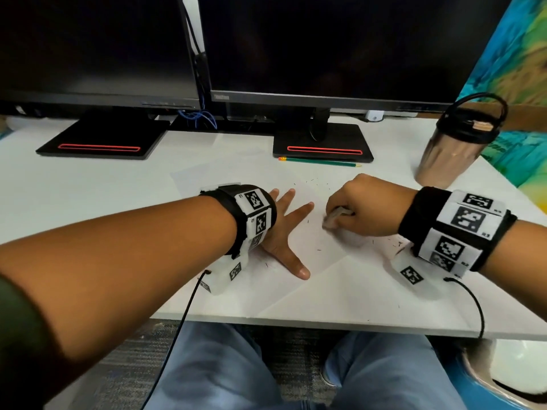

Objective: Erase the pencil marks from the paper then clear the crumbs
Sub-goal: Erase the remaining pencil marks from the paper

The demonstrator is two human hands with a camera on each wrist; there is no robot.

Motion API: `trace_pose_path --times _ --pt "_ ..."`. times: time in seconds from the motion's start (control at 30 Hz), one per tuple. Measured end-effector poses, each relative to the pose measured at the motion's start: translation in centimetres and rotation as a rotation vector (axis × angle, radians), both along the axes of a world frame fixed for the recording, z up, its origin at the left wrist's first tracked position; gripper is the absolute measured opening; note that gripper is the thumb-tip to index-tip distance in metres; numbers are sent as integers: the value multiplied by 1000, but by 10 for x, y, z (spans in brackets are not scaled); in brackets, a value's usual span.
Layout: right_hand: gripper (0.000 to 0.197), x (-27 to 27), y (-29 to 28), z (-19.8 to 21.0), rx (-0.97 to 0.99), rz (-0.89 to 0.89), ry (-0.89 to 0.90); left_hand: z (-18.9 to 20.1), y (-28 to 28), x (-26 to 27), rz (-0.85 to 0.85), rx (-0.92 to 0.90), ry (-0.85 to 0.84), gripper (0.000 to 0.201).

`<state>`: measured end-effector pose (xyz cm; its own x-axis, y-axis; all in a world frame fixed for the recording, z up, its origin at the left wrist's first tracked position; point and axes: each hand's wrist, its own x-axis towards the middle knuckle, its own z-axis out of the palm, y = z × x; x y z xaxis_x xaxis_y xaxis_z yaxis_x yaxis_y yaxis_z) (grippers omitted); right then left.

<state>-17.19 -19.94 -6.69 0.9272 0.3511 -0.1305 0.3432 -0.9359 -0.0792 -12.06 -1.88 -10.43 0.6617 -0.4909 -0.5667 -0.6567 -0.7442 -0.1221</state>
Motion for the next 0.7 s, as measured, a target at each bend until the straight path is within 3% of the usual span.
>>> trace_pose_path --times 0.2,0.33,0.47,0.57,0.63,0.7 --pt "20 9 12 4 109 40 -28 6 -2 5 58 -105 29 134" --pt "21 11 17 -12 77 29 -45 0 -10 0 55 -33 16 129" --pt "10 0 17 -11 208 89 62 -1 -12 1 39 -3 -12 130" --pt "15 4 7 -13 156 20 -43 0 -13 1 32 9 -31 132" --pt "14 -1 10 -17 143 84 -82 0 -14 0 30 10 -34 131" --pt "12 -8 16 -19 230 152 -7 1 -14 0 28 19 -39 131"
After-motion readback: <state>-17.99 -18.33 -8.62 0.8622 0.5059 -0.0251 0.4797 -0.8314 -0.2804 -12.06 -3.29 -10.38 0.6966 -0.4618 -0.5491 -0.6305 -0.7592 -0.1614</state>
